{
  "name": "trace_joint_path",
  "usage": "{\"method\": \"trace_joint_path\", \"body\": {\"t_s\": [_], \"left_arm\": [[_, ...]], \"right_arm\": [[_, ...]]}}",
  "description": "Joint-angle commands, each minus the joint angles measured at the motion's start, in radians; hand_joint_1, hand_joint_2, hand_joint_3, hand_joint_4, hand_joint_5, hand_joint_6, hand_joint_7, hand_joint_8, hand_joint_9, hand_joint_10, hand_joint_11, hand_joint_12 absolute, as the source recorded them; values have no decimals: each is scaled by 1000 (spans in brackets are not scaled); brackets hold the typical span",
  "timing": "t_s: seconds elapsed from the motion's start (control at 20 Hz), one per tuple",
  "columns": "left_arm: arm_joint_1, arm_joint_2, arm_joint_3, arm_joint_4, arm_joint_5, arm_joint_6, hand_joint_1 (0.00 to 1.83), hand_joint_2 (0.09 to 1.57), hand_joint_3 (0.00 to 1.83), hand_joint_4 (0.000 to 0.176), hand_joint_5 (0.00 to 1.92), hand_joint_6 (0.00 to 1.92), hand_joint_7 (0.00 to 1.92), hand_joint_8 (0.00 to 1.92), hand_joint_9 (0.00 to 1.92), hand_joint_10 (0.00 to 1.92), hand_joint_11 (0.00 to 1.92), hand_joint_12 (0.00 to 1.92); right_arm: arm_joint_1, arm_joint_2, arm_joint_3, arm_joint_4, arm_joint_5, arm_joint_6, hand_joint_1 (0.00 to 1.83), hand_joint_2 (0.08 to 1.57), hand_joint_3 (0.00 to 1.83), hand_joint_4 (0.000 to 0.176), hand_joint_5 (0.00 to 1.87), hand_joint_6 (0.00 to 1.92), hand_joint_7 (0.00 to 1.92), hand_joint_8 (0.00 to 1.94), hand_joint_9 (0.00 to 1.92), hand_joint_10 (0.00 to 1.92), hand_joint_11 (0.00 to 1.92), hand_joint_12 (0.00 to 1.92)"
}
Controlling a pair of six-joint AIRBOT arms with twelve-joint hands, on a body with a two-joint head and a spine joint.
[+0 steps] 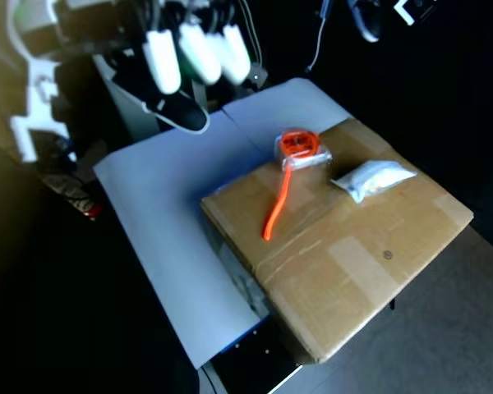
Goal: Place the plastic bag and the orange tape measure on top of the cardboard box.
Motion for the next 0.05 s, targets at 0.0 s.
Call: {"method": "trace_joint_path", "body": {"t_s": [0.0], "left_arm": [[-1,4,-3,26,160,2,1054,1105,1,0,374,947,459,912,380,1224,357,1695]], "right_arm": [[-11,4,-2,16,-183,-3,865,1018,1,0,255,1190,276,1145,253,1273,217,1659]]}}
